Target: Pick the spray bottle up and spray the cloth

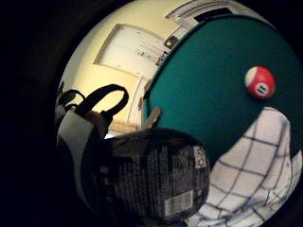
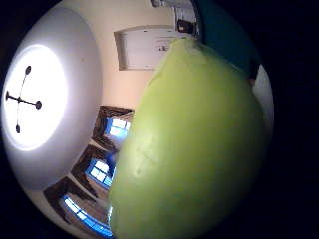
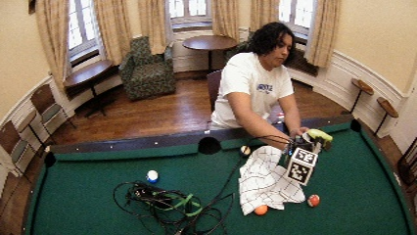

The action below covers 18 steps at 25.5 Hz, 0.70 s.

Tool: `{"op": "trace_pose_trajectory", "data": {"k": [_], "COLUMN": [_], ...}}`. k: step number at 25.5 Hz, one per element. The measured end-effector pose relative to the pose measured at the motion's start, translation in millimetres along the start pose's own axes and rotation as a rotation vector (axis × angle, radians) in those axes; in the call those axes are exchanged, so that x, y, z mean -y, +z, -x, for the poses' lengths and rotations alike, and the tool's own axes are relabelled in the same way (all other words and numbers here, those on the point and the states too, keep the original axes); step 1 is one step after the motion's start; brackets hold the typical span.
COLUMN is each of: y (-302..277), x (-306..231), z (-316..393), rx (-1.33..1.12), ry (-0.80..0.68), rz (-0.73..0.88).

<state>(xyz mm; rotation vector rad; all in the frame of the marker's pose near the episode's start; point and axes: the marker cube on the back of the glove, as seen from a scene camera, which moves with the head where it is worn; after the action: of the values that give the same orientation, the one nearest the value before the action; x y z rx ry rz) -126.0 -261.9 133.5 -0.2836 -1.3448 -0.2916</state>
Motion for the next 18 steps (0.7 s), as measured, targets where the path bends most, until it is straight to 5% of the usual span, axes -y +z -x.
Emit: {"op": "trace_pose_trajectory", "data": {"k": [18], "y": [56], "x": [62], "z": [-51], "rx": [-0.017], "ry": [-0.070], "rz": [-0.166]}}
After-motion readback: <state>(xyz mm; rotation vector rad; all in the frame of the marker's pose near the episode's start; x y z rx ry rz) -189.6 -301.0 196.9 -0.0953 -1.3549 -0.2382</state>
